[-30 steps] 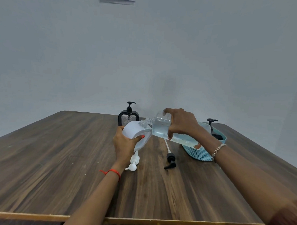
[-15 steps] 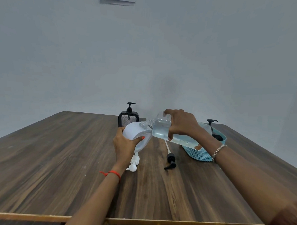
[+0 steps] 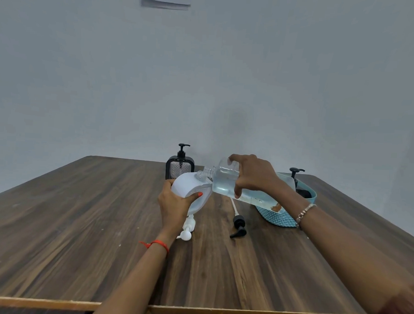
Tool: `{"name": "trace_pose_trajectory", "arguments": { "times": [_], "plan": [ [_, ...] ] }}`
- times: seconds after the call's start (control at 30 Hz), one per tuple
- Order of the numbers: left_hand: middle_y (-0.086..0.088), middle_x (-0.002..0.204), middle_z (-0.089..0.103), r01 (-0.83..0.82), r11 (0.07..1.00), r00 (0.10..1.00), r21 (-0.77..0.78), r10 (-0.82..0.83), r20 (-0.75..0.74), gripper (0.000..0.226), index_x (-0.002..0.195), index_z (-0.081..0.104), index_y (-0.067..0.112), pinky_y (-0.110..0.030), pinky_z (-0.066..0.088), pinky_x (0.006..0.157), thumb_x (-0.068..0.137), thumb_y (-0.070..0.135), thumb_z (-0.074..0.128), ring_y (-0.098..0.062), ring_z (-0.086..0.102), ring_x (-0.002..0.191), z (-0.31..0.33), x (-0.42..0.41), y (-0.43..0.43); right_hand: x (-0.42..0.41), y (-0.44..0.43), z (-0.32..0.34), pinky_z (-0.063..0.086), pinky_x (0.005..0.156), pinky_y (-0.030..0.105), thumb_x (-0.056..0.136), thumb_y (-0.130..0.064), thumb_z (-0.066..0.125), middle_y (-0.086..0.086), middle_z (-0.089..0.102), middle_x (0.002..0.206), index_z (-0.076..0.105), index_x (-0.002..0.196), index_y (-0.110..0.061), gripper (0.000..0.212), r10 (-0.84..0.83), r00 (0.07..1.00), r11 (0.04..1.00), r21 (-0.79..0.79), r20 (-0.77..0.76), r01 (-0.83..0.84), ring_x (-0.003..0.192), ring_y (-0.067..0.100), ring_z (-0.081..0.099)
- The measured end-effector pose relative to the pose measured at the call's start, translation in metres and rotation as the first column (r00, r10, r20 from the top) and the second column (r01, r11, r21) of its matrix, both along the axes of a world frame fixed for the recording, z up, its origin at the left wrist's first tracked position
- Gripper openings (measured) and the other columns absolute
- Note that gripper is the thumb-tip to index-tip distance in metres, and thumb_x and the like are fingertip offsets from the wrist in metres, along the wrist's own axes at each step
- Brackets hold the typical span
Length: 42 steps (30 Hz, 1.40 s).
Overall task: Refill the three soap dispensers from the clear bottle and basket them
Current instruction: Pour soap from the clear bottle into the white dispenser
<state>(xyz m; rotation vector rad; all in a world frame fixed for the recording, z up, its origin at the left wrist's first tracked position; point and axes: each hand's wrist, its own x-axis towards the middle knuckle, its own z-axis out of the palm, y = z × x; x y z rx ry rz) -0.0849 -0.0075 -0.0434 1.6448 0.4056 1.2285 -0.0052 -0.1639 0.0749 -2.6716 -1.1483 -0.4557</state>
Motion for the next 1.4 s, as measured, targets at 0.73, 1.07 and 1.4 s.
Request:
{"name": "trace_pose_trajectory", "arguments": {
  "times": [0.73,1.07,1.4],
  "plan": [
    [0.003,0.092,0.058,-0.011,1.000,1.000,-0.028,0.011,0.007,0.053,0.099,0.054,0.012,-0.012,0.038,0.060,0.059,0.022,0.087,-0.013,0.053,0.083,0.000,0.002,0.005,0.006,0.003,-0.002,0.038,0.058,0.023,0.051,-0.024,0.085,-0.003,0.051,0.082,0.050,0.121,-0.021,0.078,0.025,0.999,0.998,0.059,-0.039,-0.023,0.077,0.018,0.052],
    [-0.001,0.093,0.060,0.039,0.987,0.999,-0.157,-0.034,0.033,0.053,0.097,0.054,0.014,-0.017,0.043,0.058,0.057,0.022,0.089,-0.013,0.058,0.078,0.009,0.000,0.020,0.021,0.013,-0.004,0.050,0.072,0.032,0.047,-0.028,0.088,-0.001,0.059,0.088,0.052,0.114,-0.023,0.076,0.079,0.990,0.970,0.239,-0.120,-0.048,0.083,0.021,0.058],
    [-0.009,0.095,0.065,0.113,0.964,0.993,-0.241,-0.103,0.054,0.050,0.099,0.058,0.008,-0.021,0.048,0.057,0.059,0.018,0.087,-0.019,0.061,0.080,0.015,0.001,0.040,0.042,0.028,-0.016,0.038,0.060,0.014,0.050,-0.024,0.090,0.004,0.062,0.091,0.051,0.115,-0.020,0.076,0.224,0.947,0.786,0.617,-0.229,-0.037,0.082,0.016,0.057]
  ]
}}
